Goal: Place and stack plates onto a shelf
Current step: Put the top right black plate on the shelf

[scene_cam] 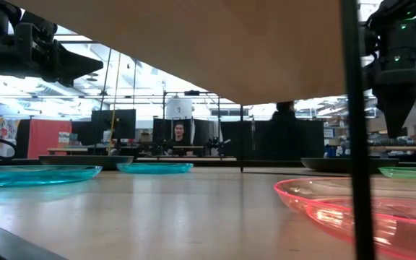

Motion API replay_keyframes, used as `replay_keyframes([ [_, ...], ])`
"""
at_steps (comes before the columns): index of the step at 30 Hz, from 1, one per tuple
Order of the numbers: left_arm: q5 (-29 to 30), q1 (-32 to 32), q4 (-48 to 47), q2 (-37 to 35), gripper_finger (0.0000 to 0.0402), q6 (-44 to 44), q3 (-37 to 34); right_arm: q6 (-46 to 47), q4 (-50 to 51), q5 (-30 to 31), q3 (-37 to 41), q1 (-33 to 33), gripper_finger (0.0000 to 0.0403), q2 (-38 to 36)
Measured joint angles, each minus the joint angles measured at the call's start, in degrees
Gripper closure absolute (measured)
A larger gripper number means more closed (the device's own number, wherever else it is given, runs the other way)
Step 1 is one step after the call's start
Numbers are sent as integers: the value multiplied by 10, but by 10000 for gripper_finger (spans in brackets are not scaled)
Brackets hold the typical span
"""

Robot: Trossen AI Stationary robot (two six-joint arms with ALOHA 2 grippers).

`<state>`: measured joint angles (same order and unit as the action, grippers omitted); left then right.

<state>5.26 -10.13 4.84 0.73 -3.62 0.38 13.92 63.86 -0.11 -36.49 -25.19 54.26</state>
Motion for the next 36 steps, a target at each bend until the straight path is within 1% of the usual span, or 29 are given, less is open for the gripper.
replay_keyframes([
  [10, 0, 0, 0, 0, 390, 0, 0, 14, -1, 12, 0, -83, 53, 0],
  [13, 0, 0, 0, 0, 390, 0, 0, 47, -24, 39, 0, -100, 53, 0],
  [17, 0, 0, 0, 0, 390, 0, 0, 80, -83, 94, 0, -115, 53, 0],
  [21, 0, 0, 0, 0, 390, 0, 0, 84, -127, 105, 0, -124, 53, 0],
  [24, 0, 0, 0, 0, 390, 0, 0, 81, -130, 115, 0, -127, 53, 0],
  [29, 0, 0, 0, 0, 390, 0, 0, 129, -129, 185, 0, -147, 53, 0],
  [36, 0, 0, 0, 0, 390, 0, 0, 129, -139, 186, 12, -204, 53, 6],
])
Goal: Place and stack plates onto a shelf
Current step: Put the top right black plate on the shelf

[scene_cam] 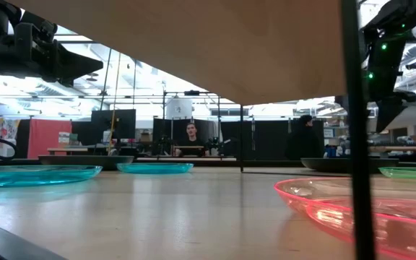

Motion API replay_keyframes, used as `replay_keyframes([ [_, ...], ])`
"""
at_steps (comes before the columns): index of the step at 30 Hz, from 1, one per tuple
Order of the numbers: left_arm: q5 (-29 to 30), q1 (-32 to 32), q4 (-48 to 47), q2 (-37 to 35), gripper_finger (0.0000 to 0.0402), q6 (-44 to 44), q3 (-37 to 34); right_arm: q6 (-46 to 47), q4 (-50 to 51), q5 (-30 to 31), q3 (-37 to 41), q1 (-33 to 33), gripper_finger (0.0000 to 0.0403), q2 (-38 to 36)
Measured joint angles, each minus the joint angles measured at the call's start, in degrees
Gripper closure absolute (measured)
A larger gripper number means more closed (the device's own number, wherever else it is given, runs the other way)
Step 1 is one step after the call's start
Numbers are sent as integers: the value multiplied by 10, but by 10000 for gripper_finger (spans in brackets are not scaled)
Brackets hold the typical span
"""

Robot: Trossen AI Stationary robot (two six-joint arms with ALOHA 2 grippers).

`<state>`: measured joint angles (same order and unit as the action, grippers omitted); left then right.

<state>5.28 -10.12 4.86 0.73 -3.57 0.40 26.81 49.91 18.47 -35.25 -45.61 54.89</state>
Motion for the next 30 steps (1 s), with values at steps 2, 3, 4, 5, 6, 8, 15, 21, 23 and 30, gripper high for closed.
replay_keyframes([
  [2, 0, 0, 0, 0, 390, 0, 0, -1, -13, -11, 18, -15, 53, 8],
  [3, 0, 0, 0, 0, 390, 0, 0, -5, -20, -22, 26, -23, 54, 13],
  [4, 0, 0, 0, 0, 390, 0, 0, -9, -29, -34, 32, -30, 54, 19],
  [5, 0, 0, 0, 0, 390, 0, 0, -10, -41, -46, 36, -37, 54, 24],
  [6, 0, 0, 0, 0, 390, 0, 0, -13, -50, -53, 40, -42, 55, 30],
  [8, 0, 0, 0, 0, 390, 0, 0, -19, -55, -57, 45, -52, 55, 42],
  [15, 0, 0, 0, 0, 390, 0, 0, -31, -75, -61, 47, -89, 55, 88],
  [21, 0, 0, 0, 0, 390, 0, 0, -49, -93, -68, 47, -113, 55, 130],
  [23, 0, 0, 0, 0, 390, 0, 0, -56, -98, -80, 47, -120, 55, 144],
  [30, 0, 0, 0, 0, 390, 0, 0, -60, -109, -101, 45, -134, 80, 175],
])
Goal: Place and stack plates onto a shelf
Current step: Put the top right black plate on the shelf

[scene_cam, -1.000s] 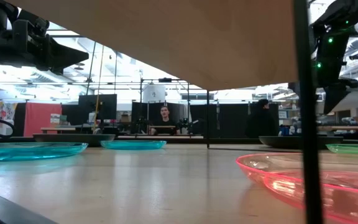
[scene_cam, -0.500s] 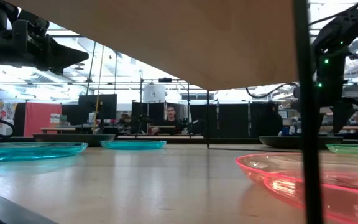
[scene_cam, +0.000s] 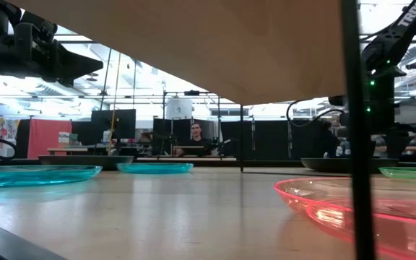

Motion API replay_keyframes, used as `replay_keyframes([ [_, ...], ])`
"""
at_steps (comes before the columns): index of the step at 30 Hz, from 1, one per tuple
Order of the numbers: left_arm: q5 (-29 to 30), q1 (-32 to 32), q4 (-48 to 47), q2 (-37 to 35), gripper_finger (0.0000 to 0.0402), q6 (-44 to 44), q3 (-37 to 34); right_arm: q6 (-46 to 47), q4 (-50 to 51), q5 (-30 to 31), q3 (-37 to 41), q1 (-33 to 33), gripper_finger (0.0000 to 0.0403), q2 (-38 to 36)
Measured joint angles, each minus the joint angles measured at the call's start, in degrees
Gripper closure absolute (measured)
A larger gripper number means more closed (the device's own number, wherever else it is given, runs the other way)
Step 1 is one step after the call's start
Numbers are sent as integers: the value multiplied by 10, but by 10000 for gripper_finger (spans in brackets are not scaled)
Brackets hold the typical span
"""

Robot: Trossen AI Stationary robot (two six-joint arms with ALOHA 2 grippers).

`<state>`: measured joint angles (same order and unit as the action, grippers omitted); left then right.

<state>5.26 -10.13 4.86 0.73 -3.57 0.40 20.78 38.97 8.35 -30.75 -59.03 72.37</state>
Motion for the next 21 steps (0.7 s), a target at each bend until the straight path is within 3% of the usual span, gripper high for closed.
replay_keyframes([
  [13, 0, 0, 0, 0, 390, 0, 0, -10, -17, 10, 2, -5, 264, 2],
  [21, 0, 0, 0, 0, 390, 0, 0, -10, -17, 25, 2, -5, 328, 2],
])
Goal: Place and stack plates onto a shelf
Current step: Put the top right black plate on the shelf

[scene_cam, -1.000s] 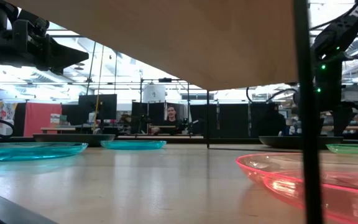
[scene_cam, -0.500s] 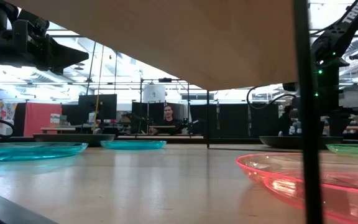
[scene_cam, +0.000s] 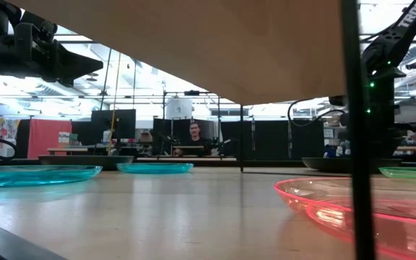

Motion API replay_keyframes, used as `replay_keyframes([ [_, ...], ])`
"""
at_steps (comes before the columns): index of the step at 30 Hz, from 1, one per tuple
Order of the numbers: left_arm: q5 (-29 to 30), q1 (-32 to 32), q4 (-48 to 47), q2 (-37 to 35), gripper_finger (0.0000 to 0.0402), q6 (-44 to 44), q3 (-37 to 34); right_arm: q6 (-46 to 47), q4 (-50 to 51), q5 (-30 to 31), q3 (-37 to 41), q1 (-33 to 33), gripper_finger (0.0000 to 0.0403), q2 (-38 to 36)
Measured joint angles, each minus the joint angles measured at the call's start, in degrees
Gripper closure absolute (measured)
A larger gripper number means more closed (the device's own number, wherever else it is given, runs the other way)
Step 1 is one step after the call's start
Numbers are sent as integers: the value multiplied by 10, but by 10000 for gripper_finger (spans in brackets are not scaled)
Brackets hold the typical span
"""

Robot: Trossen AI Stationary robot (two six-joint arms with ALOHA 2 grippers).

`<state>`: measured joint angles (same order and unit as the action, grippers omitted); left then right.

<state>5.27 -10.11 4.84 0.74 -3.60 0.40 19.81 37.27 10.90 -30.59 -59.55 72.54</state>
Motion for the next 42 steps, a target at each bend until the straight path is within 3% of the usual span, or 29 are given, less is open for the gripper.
replay_keyframes([
  [22, 0, 0, 0, 0, 390, 0, 0, 2, -4, -18, 1, 0, 357, -20],
  [42, 0, 0, 0, 0, 390, 0, 0, -3, -13, -35, 2, 1, 390, -150],
])
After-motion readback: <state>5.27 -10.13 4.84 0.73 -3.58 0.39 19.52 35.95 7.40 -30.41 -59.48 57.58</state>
